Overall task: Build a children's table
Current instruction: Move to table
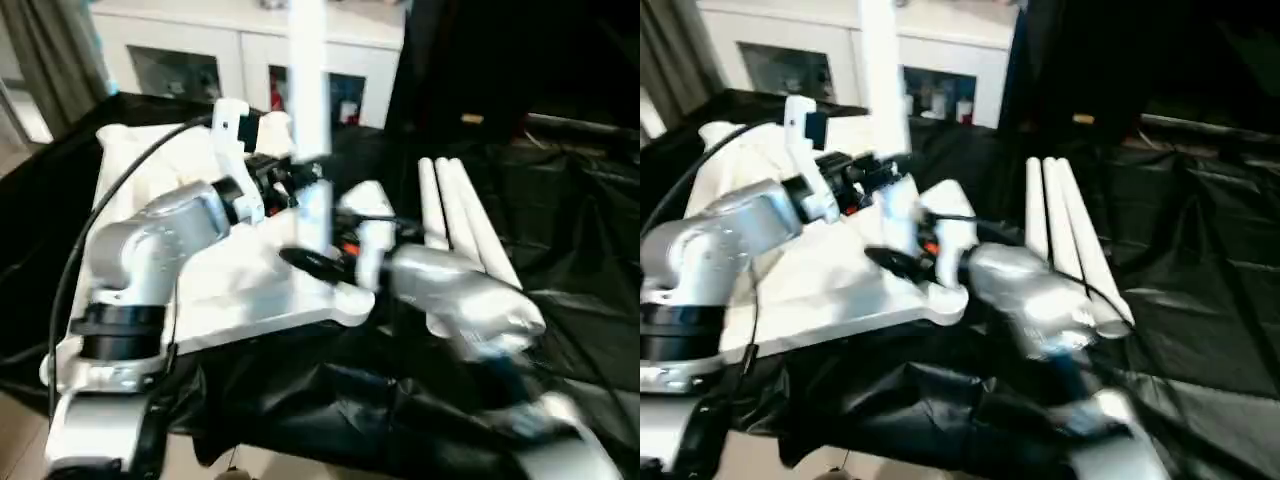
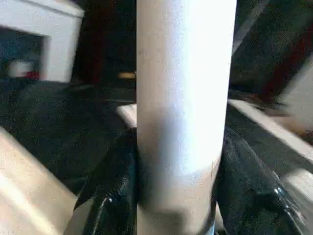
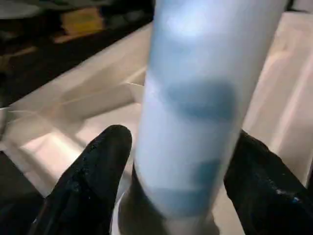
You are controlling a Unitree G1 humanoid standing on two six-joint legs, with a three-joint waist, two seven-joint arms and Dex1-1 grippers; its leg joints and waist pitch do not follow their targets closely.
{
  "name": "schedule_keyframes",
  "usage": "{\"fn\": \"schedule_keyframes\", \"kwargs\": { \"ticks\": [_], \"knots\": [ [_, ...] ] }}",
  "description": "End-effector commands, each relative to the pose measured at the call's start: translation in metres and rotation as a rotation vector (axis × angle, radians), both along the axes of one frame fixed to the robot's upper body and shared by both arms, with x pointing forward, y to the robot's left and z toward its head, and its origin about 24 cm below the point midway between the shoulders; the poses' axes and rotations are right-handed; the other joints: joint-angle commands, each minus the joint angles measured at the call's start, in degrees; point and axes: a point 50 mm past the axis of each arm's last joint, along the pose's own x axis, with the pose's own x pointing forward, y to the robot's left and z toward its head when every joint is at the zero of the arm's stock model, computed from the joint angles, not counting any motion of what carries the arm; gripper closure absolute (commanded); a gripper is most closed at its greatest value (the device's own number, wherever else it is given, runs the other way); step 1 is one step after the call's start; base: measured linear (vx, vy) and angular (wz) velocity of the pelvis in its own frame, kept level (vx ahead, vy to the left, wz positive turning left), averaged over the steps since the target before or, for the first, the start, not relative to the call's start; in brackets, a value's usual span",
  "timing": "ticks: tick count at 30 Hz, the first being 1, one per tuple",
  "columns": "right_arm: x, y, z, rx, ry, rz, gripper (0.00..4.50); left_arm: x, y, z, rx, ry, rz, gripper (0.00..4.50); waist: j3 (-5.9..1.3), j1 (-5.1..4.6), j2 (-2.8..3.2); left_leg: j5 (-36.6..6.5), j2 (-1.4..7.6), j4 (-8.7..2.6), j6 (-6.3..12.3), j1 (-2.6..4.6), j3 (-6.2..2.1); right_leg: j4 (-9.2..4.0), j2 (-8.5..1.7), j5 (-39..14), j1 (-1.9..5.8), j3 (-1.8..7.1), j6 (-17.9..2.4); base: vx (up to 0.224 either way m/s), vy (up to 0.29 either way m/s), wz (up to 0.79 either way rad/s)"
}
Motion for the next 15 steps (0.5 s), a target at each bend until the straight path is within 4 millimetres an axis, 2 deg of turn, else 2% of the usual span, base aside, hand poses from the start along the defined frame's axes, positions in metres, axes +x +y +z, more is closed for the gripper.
{"fn": "schedule_keyframes", "kwargs": {
  "ticks": [1,2,4,5,7,8,9,12,14,15],
  "knots": [
    [0.0087,0.0009,0.0052,0.019,-0.015,-0.069,1.4,-0.0027,-0.0035,0.0143,0.029,-0.048,0.051,2.65,-4.77,-0.2,0.61,-5.7,0.85,-3.53,-2.62,0.01,-0.17,-3.54,-3.85,-3.6,3.84,3.0,-9.6,0.0,0.0,0.0],
    [0.011,0.005,0.0067,0.047,-0.009,-0.086,1.4,-0.0047,-0.0059,0.0164,0.034,-0.047,0.074,2.65,-4.83,-0.16,0.64,-5.1,0.94,-3.51,-2.39,-0.06,-0.2,-3.26,-3.89,-2.3,3.89,3.01,-10.1,0.0,0.0,0.0],
    [0.012,0.0063,0.0075,0.056,-0.006,-0.094,1.67,-0.0047,-0.0056,0.0174,0.039,-0.052,0.1,2.65,-4.71,-0.16,0.69,-5.1,0.87,-3.47,-2.09,-0.04,-0.16,-3.38,-3.84,-2.0,3.79,2.97,-10.2,0.0,0.0,0.0],
    [0.0122,0.0079,0.0094,0.077,-0.005,-0.085,1.74,-0.0063,-0.0062,0.0186,0.039,-0.055,0.112,2.65,-4.57,-0.18,0.25,-5.7,0.8,-3.53,-1.65,-0.07,-0.03,-3.58,-3.78,-3.1,3.83,3.01,-9.7,0.0,0.0,0.0],
    [0.0123,0.0083,0.0106,0.086,-0.004,-0.073,1.92,-0.0075,-0.0069,0.0192,0.044,-0.057,0.127,2.65,-4.5,-0.1,0.5,-6.1,0.82,-3.54,-1.63,-0.01,-0.05,-3.67,-3.82,-4.5,3.72,3.02,-9.0,0.0,0.0,0.0],
    [0.0123,0.0084,0.0106,0.086,-0.004,-0.072,1.92,-0.0078,-0.0069,0.0192,0.044,-0.057,0.128,2.65,-4.5,-0.1,0.5,-6.1,0.82,-3.54,-1.63,-0.01,-0.05,-3.67,-3.82,-4.5,3.72,3.02,-9.0,0.0,0.0,0.0],
    [0.0121,0.0082,0.0109,0.086,-0.006,-0.066,2.14,-0.0088,-0.007,0.0189,0.044,-0.054,0.128,2.65,-4.47,-0.11,0.32,-6.2,0.77,-3.52,-1.62,-0.01,0.03,-3.77,-3.8,-5.4,3.68,3.06,-8.5,0.0,0.0,0.0],
    [0.0123,0.0054,0.0116,0.091,-0.009,-0.054,2.22,-0.0104,-0.0067,0.0176,0.054,-0.051,0.119,2.65,-4.45,-0.12,0.36,-6.3,0.72,-3.51,-1.55,-0.02,0.02,-3.85,-3.76,-6.0,3.61,3.04,-8.1,0.0,0.0,0.0],
    [0.0121,0.0036,0.0126,0.103,-0.008,-0.04,2.52,-0.0115,-0.0075,0.018,0.055,-0.064,0.091,2.65,-4.52,-0.16,0.34,-5.7,0.71,-3.45,-1.42,-0.1,0.02,-3.81,-3.77,-5.6,3.64,3.06,-8.0,0.0,0.0,0.0],
    [0.0112,0.002,0.0136,0.114,-0.006,-0.022,2.52,-0.0123,-0.0076,0.0183,0.034,-0.058,0.079,2.3,-4.56,-0.14,0.48,-5.6,0.67,-3.42,-1.34,-0.07,0.02,-3.78,-3.74,-5.4,3.63,3.04,-8.1,0.0,0.0,0.0]
  ]
}}
